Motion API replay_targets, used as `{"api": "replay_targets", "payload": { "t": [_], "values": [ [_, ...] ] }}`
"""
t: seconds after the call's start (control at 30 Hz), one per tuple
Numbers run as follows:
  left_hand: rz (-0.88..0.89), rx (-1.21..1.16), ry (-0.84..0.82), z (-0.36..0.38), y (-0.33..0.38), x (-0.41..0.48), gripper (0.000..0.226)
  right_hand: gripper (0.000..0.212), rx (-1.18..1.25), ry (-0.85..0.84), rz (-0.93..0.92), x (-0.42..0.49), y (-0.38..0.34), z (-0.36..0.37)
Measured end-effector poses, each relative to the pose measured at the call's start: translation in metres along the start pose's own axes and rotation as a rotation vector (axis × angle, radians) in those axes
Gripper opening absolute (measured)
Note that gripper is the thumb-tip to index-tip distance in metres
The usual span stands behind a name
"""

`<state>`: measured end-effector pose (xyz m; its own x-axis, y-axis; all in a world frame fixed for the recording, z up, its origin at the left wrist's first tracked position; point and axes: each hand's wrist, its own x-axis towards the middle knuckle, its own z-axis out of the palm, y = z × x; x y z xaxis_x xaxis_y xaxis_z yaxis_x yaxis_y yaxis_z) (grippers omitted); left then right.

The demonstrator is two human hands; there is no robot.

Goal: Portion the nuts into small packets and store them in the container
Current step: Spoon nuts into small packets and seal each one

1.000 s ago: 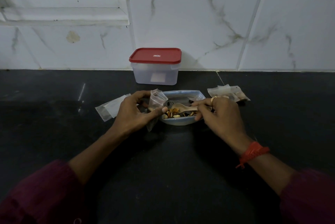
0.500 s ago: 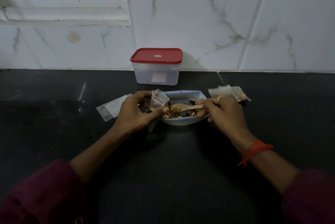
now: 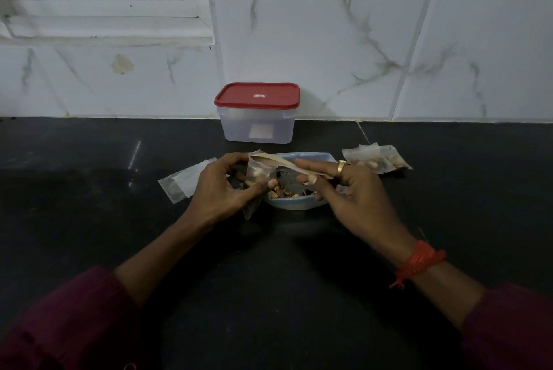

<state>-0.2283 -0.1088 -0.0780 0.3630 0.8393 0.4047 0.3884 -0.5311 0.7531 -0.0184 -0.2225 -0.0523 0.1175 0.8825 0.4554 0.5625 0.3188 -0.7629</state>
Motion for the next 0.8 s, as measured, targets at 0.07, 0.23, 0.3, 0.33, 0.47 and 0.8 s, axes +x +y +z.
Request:
{"api": "replay_targets", "payload": {
  "t": [0.07,0.23,0.3,0.33,0.47,0.8],
  "values": [
    [0.005,-0.01,0.007,0.0,0.0,-0.001,0.069,0.031,0.053,0.068,-0.002,0.0,-0.001,-0.001],
    [0.01,-0.011,0.043,0.0,0.005,-0.002,0.069,0.026,0.029,0.248,0.192,0.007,0.003,-0.012],
    [0.016,-0.014,0.073,-0.001,0.007,-0.003,0.067,0.022,-0.138,0.184,0.217,0.008,0.013,-0.014],
    [0.023,-0.014,0.086,-0.001,0.008,-0.003,0.065,0.018,-0.222,0.146,0.202,0.008,0.015,-0.013],
    [0.066,-0.018,0.132,-0.001,0.013,-0.006,0.063,0.019,-0.511,0.071,0.084,0.007,0.02,-0.011],
    [0.289,0.07,0.065,0.008,0.025,-0.017,0.06,0.032,-0.177,-0.07,-0.24,-0.002,-0.005,0.012]
  ]
}}
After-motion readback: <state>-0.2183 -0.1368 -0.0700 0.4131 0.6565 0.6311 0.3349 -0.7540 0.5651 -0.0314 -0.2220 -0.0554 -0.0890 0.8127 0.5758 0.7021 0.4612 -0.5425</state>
